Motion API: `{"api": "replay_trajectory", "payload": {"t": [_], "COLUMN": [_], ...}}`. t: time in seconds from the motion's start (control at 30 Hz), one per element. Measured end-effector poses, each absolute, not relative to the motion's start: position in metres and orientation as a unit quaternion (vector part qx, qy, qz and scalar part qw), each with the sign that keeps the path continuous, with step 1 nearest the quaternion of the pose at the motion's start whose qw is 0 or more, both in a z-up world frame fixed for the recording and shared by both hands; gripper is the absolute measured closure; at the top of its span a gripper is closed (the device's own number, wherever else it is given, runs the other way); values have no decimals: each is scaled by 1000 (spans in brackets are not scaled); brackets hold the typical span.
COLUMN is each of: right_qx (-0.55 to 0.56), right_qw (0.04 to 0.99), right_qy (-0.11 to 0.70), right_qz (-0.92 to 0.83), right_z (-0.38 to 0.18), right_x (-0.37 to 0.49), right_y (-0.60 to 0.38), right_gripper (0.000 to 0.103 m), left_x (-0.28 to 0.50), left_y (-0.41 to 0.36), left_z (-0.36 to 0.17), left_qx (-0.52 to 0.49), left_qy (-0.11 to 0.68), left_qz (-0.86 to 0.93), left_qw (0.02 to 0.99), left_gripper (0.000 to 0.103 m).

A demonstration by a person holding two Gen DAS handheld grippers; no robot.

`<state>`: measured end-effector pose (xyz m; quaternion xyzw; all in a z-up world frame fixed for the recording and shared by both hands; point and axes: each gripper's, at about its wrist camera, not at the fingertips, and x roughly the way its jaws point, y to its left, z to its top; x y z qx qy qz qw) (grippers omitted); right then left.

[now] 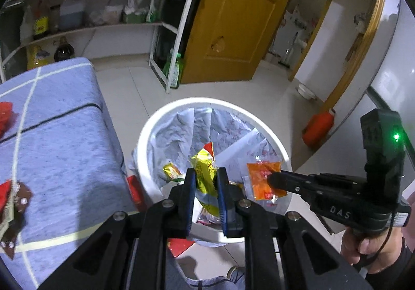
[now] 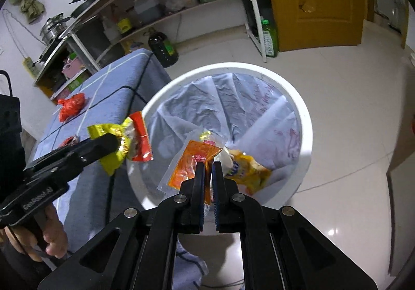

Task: Collect trash
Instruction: 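Carry both items over the white bin and open both grippers, then grasp the red snack bag edge with the left gripper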

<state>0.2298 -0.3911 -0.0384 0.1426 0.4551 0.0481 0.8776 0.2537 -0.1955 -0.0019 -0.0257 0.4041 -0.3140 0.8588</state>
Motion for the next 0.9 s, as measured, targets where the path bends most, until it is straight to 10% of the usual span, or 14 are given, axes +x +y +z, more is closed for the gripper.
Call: {"api": "replay_trajectory", "payload": {"t": [0.2,0.3,0.9], "right_qx": [145,149,127], "right_qw": [874,874,901], "right_qy": [463,462,385], "right_qz": [21,20,155], "right_z": [-47,-46,21], "right_x": [232,231,214], "right_y": [-399,-400,-315], "right_gripper": [92,84,81], "left_x": [261,259,216], "left_y": [-202,-198,-75], "left_z": [-9,-6,50], "left_qx": [-26,-35,-63], "left_qy": [414,408,323], "left_qz": [-321,-321,-231], "left_qw": [852,854,916], "left_gripper": [78,58,58]}}
